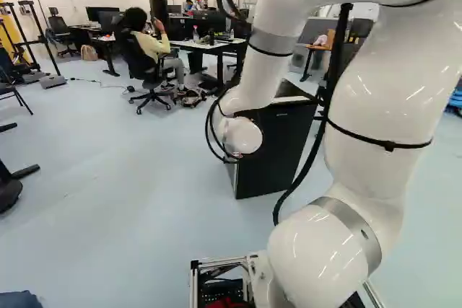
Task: Grab a drink from the fridge
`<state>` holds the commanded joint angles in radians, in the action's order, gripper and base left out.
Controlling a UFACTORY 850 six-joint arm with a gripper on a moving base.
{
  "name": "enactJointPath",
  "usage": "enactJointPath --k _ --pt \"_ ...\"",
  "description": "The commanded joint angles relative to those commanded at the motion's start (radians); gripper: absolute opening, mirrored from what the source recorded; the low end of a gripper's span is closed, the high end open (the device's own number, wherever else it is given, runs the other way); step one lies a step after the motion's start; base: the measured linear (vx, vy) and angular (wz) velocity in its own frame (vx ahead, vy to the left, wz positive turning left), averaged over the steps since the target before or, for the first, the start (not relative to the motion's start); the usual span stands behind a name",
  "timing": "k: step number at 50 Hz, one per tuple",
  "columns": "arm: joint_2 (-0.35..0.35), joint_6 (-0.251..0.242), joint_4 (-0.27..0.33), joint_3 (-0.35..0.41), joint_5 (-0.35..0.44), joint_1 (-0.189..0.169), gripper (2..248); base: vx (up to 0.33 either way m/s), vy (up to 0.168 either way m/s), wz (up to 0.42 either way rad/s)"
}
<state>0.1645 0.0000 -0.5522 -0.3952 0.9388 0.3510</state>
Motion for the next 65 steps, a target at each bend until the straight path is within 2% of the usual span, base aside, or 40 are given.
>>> enactJointPath --k 37,65 --pt "0.169 0.000 -0.222 -0.083 0.149 0.086 247 0.000 0.000 0.000" --pt "0.324 0.000 -0.391 -0.192 0.273 0.112 247 0.000 0.000 0.000"
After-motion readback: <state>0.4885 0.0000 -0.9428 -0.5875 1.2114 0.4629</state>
